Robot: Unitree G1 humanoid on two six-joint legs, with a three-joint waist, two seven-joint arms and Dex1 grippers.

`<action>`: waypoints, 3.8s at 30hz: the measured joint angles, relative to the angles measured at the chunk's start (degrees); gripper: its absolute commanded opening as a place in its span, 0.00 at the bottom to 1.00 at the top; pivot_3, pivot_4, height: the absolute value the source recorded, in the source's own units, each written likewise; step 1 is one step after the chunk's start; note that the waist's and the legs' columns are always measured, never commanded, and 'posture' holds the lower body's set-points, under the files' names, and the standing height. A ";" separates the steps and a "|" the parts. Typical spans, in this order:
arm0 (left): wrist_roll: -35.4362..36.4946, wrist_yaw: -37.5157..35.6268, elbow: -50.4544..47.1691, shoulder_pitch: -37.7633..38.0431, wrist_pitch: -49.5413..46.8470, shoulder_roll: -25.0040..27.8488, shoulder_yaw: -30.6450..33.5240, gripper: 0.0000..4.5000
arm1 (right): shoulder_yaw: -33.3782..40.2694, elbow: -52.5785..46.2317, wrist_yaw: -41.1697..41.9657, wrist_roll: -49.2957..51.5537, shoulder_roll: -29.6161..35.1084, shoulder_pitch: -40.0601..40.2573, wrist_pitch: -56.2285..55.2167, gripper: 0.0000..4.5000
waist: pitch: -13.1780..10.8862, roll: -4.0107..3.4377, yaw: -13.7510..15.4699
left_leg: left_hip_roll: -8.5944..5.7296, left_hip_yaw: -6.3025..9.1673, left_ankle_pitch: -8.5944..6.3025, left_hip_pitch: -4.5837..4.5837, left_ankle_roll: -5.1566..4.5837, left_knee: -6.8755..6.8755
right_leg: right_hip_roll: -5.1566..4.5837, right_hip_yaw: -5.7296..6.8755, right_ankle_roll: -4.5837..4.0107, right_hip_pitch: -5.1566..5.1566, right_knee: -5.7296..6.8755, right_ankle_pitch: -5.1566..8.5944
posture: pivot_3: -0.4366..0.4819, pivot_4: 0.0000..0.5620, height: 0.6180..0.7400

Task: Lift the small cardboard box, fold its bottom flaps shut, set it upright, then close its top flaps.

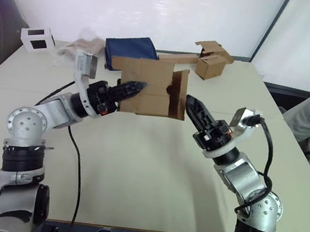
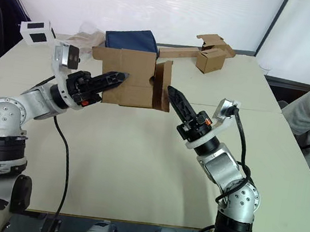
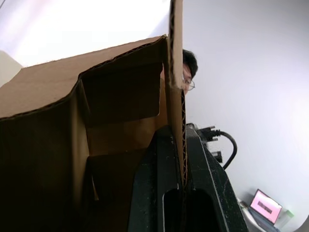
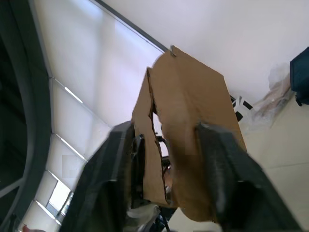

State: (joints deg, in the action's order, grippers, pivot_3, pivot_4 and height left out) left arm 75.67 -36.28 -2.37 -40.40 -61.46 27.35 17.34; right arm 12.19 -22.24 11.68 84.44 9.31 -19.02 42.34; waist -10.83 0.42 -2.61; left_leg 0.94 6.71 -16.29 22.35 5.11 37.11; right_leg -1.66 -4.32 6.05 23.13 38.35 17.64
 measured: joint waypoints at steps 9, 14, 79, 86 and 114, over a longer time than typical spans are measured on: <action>0.48 1.60 -0.04 -0.06 -0.12 -0.42 0.00 0.00 | -1.84 -0.01 0.20 -3.16 0.97 0.14 -1.64 0.42 | 0.00 0.00 0.00 | 0.00 0.00 0.00 0.00 0.00 0.00 | 0.00 0.00 0.00 0.00 0.00 0.00 | 0.48 0.27 1.00; 1.31 2.04 -0.08 -0.09 -0.30 -0.43 -0.01 0.00 | -2.39 -0.01 0.29 -4.80 1.03 0.16 -2.63 0.42 | 0.00 0.00 0.01 | 0.00 0.00 0.00 0.00 0.00 0.00 | 0.00 0.00 0.00 0.00 0.00 0.00 | 0.48 0.27 1.00; 2.47 3.05 -1.15 1.44 -0.46 -0.19 -0.14 0.00 | -2.51 -0.59 -2.78 -0.57 1.51 -0.64 -4.12 0.34 | 0.00 0.00 0.02 | 0.00 0.00 0.00 0.01 0.00 -0.01 | 0.00 0.00 0.00 0.00 -0.02 0.00 | 0.48 0.27 1.00; 2.48 3.06 -1.14 1.37 -0.46 -0.14 -0.14 0.00 | -2.75 -0.73 -2.78 0.00 1.49 0.29 -4.13 0.34 | 0.00 0.00 0.02 | 0.00 0.00 0.00 0.01 0.00 -0.01 | 0.00 0.00 0.00 0.00 -0.02 0.00 | 0.48 0.27 1.00; 2.57 3.69 -2.13 1.33 -0.46 -0.14 -0.16 0.00 | -5.05 -1.56 -3.10 -7.88 2.22 -1.99 -5.20 0.22 | 0.00 0.00 0.03 | 0.00 0.00 0.00 0.01 0.00 -0.01 | 0.00 0.00 0.00 0.00 -0.02 0.00 | 0.48 0.27 1.00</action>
State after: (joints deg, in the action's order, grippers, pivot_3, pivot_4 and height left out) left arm 78.24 -32.58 -4.50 -39.07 -61.92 27.20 17.18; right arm 7.14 -23.79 8.58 76.56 11.52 -21.01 37.14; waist -10.84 0.42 -2.58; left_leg 0.94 6.71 -16.29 22.36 5.11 37.10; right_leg -1.66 -4.32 6.05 23.13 38.33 17.64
